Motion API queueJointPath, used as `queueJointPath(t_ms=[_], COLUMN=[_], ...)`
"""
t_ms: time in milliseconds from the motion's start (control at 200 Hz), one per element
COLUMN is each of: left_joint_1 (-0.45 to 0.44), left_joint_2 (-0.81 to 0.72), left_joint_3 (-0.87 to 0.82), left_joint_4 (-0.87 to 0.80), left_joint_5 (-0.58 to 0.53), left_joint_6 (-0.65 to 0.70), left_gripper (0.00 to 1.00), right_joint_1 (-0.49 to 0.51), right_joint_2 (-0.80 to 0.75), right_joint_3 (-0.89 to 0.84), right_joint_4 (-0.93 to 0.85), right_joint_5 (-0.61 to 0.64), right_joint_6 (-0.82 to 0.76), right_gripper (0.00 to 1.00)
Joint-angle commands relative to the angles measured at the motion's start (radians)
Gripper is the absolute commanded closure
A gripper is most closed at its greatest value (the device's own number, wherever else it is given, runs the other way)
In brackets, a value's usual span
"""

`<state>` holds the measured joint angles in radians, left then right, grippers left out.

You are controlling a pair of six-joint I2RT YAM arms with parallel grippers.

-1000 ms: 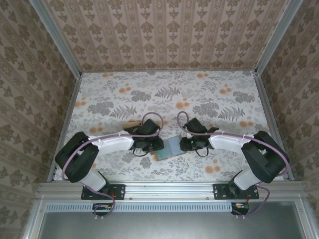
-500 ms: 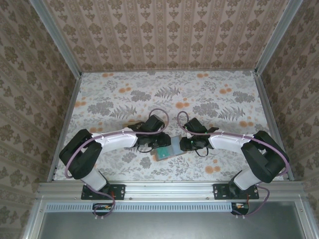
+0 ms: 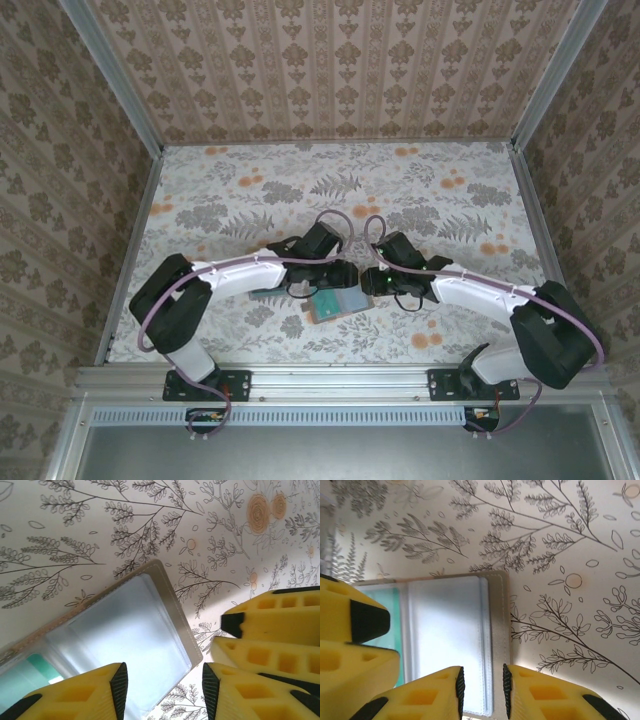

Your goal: Take the credit cards out of the card holder

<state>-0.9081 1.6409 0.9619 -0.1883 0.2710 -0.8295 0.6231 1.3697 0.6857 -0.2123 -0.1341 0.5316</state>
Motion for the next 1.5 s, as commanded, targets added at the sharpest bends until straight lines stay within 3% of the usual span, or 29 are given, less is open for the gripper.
queueJointPath(t_ms=[0,260,410,1025,1495], left_joint_1=[0.013,0.067,0.081,0.06,0.054], left_joint_2=[-0.08,-0.21,-0.206,-0.146,-0.127], left_joint_3=[-0.056,-0.224,-0.264,-0.293,-0.285], left_joint_4=[-0.043,-0.08,-0.064,-0.063,-0.064], left_joint_5=[-0.055,-0.125,-0.118,-0.129,-0.131], left_joint_6=[-0.002,-0.04,-0.04,-0.067,-0.066], left_gripper=[0.57,0.88,0.96,0.98,0.99], right_joint_1=[-0.003,0.002,0.041,0.1,0.103], right_joint_2=[-0.017,0.001,0.083,0.32,0.37], right_joint_3=[0.025,0.075,0.118,0.202,0.21], right_joint_4=[-0.042,-0.014,0.005,0.064,0.016], right_joint_5=[0.01,-0.089,-0.156,-0.288,-0.252], right_joint_6=[0.008,0.022,0.032,0.083,0.09], right_gripper=[0.69,0.71,0.74,0.76,0.77])
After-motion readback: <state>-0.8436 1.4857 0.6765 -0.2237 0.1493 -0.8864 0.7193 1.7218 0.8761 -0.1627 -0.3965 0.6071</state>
